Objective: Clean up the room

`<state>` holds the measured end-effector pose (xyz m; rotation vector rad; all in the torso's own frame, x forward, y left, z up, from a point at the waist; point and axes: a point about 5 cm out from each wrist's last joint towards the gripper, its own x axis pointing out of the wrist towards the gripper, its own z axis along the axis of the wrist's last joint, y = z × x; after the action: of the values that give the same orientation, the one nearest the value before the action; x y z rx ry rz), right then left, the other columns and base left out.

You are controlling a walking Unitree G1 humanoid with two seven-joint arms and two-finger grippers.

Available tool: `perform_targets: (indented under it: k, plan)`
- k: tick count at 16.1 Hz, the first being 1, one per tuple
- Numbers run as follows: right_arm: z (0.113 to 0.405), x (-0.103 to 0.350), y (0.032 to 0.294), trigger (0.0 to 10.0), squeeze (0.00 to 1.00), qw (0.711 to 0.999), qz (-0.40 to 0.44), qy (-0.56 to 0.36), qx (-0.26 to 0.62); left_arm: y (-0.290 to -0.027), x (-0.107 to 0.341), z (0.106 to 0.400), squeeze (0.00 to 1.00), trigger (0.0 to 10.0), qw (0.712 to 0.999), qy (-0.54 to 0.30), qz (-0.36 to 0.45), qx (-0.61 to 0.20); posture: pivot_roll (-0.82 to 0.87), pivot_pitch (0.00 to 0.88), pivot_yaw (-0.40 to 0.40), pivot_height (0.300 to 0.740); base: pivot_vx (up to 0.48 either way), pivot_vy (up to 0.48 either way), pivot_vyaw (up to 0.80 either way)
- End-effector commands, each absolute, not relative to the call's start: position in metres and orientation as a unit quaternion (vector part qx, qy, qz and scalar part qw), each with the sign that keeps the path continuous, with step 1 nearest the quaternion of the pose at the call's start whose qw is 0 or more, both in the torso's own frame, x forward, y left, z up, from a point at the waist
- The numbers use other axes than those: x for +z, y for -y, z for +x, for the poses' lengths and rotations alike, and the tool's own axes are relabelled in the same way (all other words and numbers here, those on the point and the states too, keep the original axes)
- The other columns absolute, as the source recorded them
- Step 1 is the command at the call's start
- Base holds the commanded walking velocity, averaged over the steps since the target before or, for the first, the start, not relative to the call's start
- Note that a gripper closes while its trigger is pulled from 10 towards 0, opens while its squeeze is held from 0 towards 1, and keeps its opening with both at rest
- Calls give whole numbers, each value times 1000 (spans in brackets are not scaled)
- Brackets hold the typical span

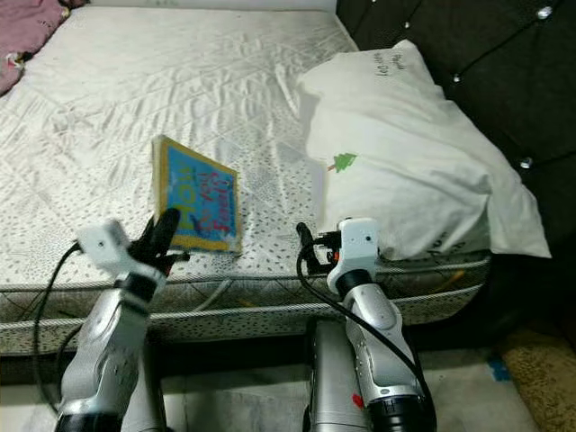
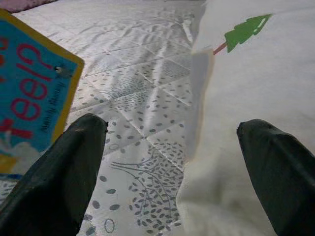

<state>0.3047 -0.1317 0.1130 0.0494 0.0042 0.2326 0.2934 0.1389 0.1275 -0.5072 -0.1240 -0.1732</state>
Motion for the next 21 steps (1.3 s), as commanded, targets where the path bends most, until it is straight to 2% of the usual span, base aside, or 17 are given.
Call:
perform_targets:
  k: [1,4,6,8,14,16,21]
  plan:
    - [306,116,134,10000,0,993,21,4,112,-129,125,299,0,10000,952,40,-287,-98,-54,91,-58,480,0,0,0]
    - [307,120,138,10000,0,994,12,10,111,-107,132,312,0,10000,913,-4,-389,-123,-66,89,-60,480,0,0,0]
    - [307,121,139,10000,0,994,10,12,109,-98,135,312,0,10000,893,-23,-428,-137,-74,87,-60,480,0,0,0]
    - [308,122,138,10000,0,994,6,15,111,-87,130,307,0,10000,873,-77,-456,-154,-77,89,-61,480,0,0,0]
    - [307,120,136,10000,0,994,8,12,112,-99,116,308,0,10000,877,-120,-446,-132,-69,96,-57,480,0,0,0]
    - [308,119,137,10000,0,994,6,12,110,-117,117,321,0,10000,888,-104,-431,-120,-70,97,-57,480,0,0,0]
    - [309,121,137,10000,0,994,6,16,108,-127,98,334,0,10000,875,-120,-447,-144,-78,94,-55,480,0,0,0]
